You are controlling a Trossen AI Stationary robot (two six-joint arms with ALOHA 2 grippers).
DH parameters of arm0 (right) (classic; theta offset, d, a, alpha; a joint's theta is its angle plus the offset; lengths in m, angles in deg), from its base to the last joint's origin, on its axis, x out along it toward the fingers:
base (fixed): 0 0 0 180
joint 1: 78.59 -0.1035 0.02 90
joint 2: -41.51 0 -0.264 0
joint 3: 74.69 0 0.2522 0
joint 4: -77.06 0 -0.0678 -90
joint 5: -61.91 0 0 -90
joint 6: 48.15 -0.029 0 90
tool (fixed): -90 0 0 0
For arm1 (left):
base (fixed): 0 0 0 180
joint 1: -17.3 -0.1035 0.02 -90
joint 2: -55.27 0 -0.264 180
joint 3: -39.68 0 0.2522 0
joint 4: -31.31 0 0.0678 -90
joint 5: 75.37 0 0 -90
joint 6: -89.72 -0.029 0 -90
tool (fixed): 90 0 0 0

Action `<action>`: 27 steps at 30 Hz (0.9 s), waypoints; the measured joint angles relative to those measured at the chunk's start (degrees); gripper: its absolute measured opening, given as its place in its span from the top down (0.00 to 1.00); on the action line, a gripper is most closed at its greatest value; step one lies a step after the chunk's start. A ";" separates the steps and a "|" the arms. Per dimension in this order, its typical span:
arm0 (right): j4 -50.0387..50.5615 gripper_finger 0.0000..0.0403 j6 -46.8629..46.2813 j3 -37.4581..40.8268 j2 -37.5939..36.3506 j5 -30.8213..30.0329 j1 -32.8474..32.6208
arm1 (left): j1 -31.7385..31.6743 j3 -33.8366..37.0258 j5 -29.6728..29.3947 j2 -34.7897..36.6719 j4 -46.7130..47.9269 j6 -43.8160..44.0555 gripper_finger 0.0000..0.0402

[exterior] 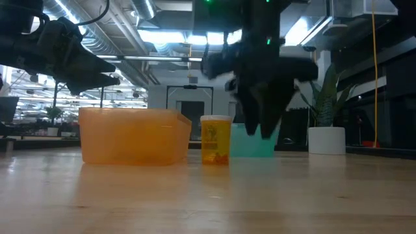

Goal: Pick and place medicine bottles into bin by pill shape (circle, oval)
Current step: Put the large medicine bottle into the orange bin

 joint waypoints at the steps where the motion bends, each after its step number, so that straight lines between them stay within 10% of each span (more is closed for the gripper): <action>1: 0.22 0.39 -0.18 0.42 -1.45 -0.01 0.08 | 0.00 0.01 0.02 -0.02 0.04 -0.01 0.35; 11: -21.94 0.39 -5.44 15.98 -15.56 0.10 -0.68 | 0.00 -0.01 0.02 0.00 0.02 0.14 0.35; 27: -30.31 0.39 -6.21 16.94 -10.88 3.18 0.38 | 0.00 0.00 0.02 -0.02 0.51 1.13 0.35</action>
